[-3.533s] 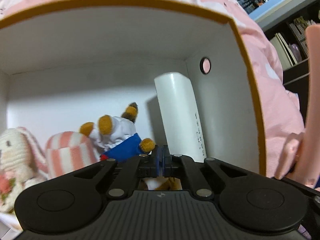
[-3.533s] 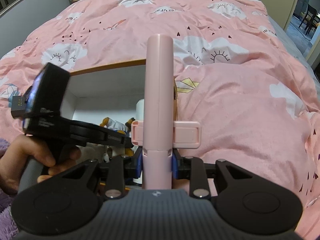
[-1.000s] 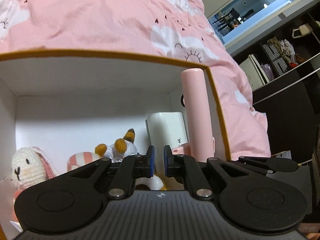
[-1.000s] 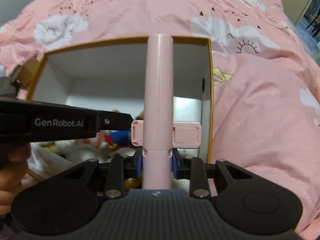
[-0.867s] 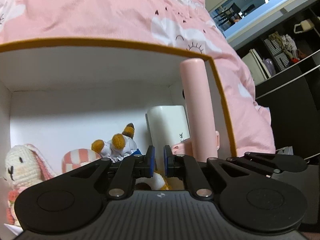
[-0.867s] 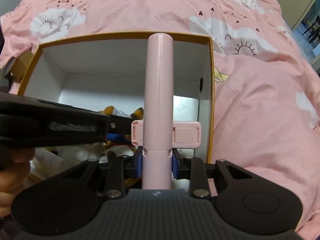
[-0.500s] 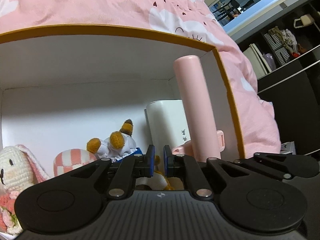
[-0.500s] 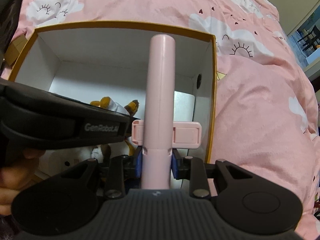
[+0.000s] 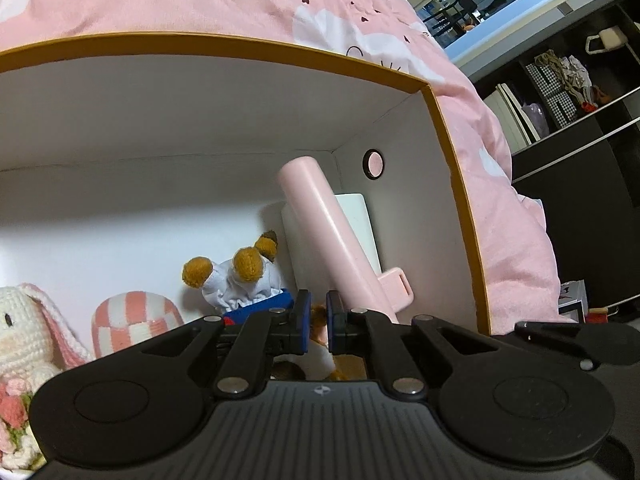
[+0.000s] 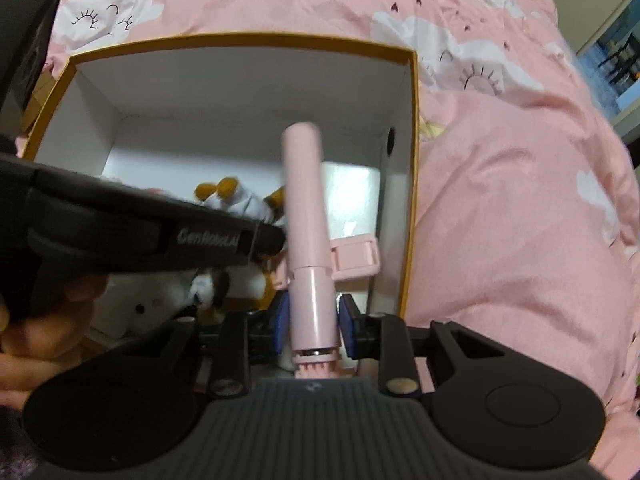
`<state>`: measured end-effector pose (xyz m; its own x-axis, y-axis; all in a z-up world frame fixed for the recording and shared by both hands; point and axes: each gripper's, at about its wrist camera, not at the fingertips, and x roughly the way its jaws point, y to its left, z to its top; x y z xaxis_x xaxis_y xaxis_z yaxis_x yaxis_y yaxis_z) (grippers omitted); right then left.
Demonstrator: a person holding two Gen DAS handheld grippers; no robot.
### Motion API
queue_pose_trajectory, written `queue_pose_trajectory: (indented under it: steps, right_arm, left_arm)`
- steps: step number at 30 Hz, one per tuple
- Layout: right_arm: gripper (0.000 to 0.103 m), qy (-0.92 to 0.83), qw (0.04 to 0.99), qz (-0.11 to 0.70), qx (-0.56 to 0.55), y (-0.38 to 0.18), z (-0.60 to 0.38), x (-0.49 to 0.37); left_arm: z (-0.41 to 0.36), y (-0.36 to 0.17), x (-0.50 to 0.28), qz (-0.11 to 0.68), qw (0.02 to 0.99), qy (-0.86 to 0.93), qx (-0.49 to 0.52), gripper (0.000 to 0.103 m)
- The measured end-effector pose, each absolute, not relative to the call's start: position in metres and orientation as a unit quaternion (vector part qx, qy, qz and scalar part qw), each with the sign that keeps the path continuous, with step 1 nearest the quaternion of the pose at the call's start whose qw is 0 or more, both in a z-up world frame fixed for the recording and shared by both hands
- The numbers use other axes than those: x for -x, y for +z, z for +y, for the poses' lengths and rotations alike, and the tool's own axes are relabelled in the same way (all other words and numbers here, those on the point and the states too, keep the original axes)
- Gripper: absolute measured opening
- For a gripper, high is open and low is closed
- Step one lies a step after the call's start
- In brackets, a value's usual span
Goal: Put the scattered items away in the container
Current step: 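Lower the pink brush into the box beside the white tube and open the right gripper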
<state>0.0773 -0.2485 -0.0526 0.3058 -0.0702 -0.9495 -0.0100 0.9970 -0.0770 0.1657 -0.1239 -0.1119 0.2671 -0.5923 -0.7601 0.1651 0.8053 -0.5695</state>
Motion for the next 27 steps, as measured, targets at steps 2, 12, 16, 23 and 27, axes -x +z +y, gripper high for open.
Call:
queue_pose_trajectory:
  steps: [2, 12, 16, 23, 27]
  right_arm:
    - [0.026, -0.021, 0.810, 0.585, 0.031, -0.049, -0.249, -0.072]
    - [0.023, -0.036, 0.811, 0.584, 0.012, -0.051, -0.251, -0.065]
    - [0.018, -0.035, 0.807, 0.589, -0.022, -0.048, -0.258, -0.062]
    - [0.012, -0.016, 0.801, 0.597, -0.037, -0.047, -0.251, -0.055]
    - [0.014, -0.023, 0.806, 0.590, -0.045, -0.041, -0.258, -0.052]
  left_arm:
    - [-0.125, -0.110, -0.164, 0.552, 0.775, -0.246, 0.186, 0.007]
    - [-0.129, -0.111, -0.164, 0.548, 0.779, -0.242, 0.182, 0.007]
    - [-0.130, -0.111, -0.163, 0.546, 0.780, -0.244, 0.182, 0.007]
    - [-0.138, -0.113, -0.164, 0.545, 0.781, -0.253, 0.173, 0.006]
    - [-0.133, -0.111, -0.161, 0.544, 0.780, -0.253, 0.178, 0.007]
